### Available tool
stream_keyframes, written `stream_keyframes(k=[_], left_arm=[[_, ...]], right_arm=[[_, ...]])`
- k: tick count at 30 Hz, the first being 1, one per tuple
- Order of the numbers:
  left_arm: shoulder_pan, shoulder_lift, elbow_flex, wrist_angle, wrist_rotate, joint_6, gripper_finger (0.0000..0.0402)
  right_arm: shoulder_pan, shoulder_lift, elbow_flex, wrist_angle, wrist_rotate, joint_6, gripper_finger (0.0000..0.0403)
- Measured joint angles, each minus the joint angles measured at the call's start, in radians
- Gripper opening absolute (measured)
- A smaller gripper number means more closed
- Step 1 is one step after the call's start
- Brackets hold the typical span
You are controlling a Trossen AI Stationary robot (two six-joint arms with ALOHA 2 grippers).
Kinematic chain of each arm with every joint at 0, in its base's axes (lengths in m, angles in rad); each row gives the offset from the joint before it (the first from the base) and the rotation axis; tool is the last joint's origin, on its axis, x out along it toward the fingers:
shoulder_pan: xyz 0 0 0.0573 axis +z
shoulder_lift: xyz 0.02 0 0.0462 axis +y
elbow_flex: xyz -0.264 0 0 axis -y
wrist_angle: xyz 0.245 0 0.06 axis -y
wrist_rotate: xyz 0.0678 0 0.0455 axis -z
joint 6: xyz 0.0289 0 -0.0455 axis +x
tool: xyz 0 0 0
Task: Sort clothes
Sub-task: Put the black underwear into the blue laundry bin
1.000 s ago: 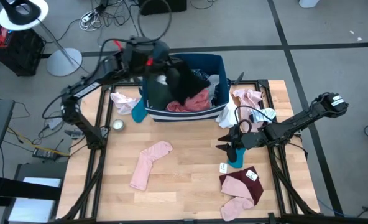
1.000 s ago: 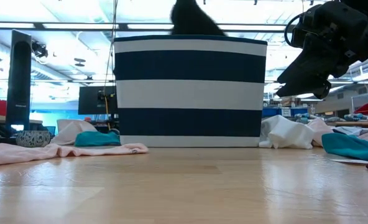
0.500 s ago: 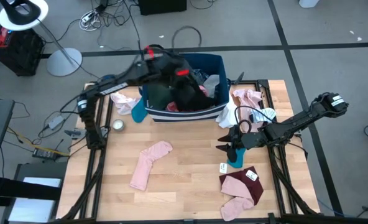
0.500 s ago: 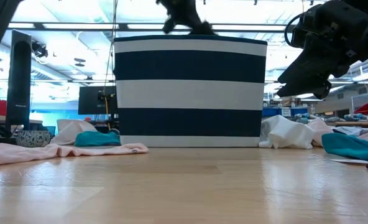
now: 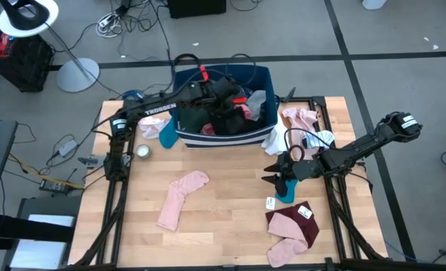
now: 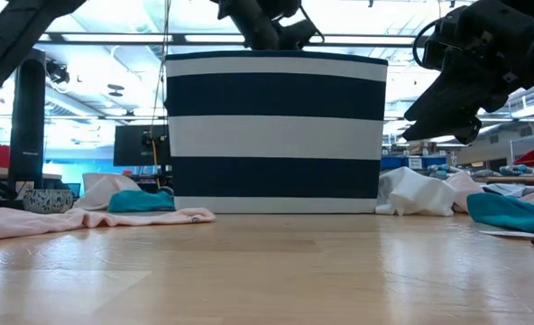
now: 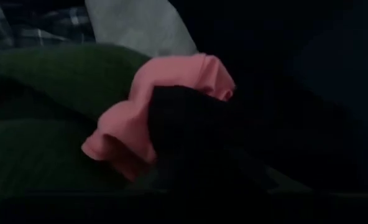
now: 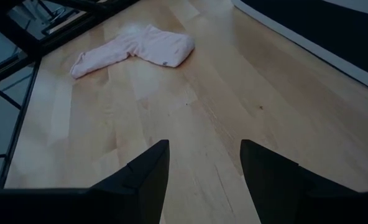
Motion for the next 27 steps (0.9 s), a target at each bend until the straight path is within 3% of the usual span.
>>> stream_keyframes(k=[13, 27], left_arm=[[0.003, -0.151, 0.001, -0.105, -0.036, 0.033, 0.0106], [-0.01, -0.398, -0.038, -0.269, -0.319, 0.041, 0.0106]], right_arm=[[0.0, 0.0, 0.0, -0.006, -0.008, 0.0, 0.0199], [0.0, 0.0, 0.0, -0.031, -0.008, 0.0, 0.0199]])
